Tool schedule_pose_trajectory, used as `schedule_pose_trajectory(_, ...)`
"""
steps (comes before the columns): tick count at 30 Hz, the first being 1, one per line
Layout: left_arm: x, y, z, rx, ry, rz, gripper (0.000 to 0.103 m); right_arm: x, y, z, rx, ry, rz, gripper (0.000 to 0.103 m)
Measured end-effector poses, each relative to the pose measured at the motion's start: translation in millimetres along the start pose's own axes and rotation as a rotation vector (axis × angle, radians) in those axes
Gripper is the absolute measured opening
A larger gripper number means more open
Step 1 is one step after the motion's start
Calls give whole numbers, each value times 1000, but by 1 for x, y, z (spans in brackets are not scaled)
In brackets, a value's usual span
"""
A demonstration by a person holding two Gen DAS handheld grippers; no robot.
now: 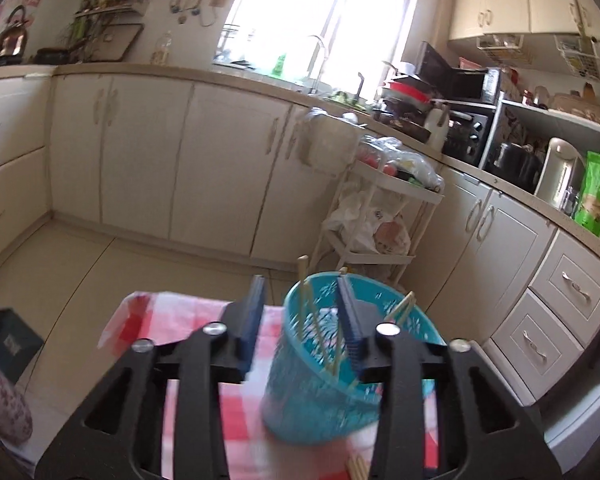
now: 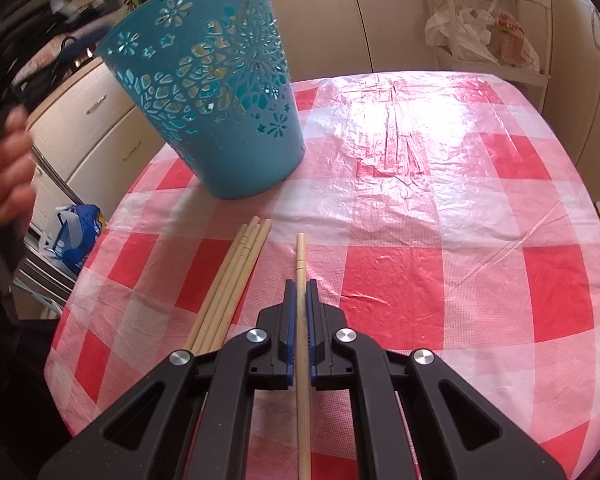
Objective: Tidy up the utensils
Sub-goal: 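Lift the chopstick over the teal bin and open the right gripper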
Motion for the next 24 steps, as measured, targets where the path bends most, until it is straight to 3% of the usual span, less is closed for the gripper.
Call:
schedule_pose_trajectory(5, 43, 29, 16, 80, -20, -44, 47, 18, -4, -6, -45, -70, -58, 6)
schedule_pose_trajectory(13, 40, 56, 24, 160, 38, -88, 48, 81, 19, -37, -37, -269, -182, 6)
schedule_pose_trajectory(19, 47, 48, 12, 148, 12, -69, 48, 135, 49, -91, -10, -466, -275, 6)
schedule_pose_trajectory(24, 51, 57, 4, 179, 11, -66, 48, 153, 63, -133, 8, -546, -287, 6)
Point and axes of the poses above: each gripper's, at about its wrist camera, not at the fingertips, and x roughly against the way its jaws point, y to its left, z to its underside, the point moved 4 cm from there along -x, roughly the way its jaws point, and after that the axes turned 1 degree about x, right-handed, at the moved point
